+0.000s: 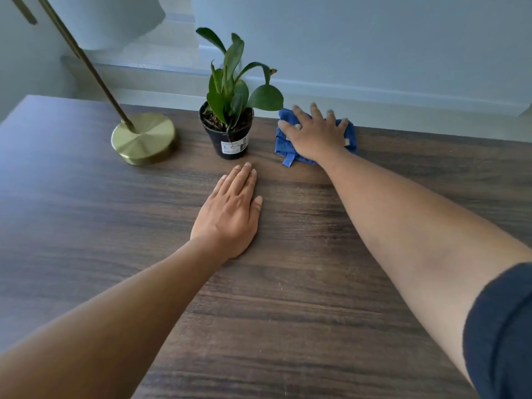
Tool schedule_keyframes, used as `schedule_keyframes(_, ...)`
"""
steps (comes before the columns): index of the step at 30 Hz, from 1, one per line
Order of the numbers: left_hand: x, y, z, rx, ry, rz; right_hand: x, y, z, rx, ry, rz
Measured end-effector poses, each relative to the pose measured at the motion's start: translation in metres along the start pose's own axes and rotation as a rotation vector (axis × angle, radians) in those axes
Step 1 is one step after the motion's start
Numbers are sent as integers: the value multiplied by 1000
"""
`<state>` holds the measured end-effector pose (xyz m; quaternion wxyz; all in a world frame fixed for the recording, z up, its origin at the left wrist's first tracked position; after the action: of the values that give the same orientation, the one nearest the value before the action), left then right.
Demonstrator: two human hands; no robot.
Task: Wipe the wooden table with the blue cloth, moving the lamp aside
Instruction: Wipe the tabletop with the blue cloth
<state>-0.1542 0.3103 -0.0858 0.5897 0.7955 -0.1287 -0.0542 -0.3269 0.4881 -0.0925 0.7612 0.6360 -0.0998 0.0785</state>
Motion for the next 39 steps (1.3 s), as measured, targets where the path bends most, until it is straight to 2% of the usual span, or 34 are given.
schedule_keyframes(6,0,0,0,-9,0,15,34,-5,-15,-43,-45,-35)
schedule_keyframes(14,1,1,-3,9,-11,47,148,-23,-103,-44,-285,7)
schedule_keyframes(18,0,2,-2,19,-17,30,138,-23,-94,-45,-360,18)
schedule_keyframes(20,0,2,-2,19,-16,19,115,-18,-76,-56,-342,6)
schedule_keyframes(24,-1,0,0,-2,-9,-16,52,-13,-6,-39,-182,-27)
schedule_keyframes(28,1,0,1,-20,4,-23,27,-13,37,-15,-72,-40)
schedule_keyframes(33,2,-2,1,-47,20,14,38,-12,20,-40,-3,-42)
schedule_keyframes(39,0,-3,1,-57,8,33,110,-18,-64,-71,-143,-70)
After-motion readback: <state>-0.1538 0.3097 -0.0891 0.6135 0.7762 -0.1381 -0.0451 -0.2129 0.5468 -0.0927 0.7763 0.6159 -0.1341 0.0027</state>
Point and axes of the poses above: each hand's wrist, its own x-axis away from the middle knuckle, its own y-axis out of the back of the hand, z = x × y, the point moved 8 cm from there along -x, towards the middle knuckle, and after that the axes turned 6 degrees about z, right-handed, at the moved point
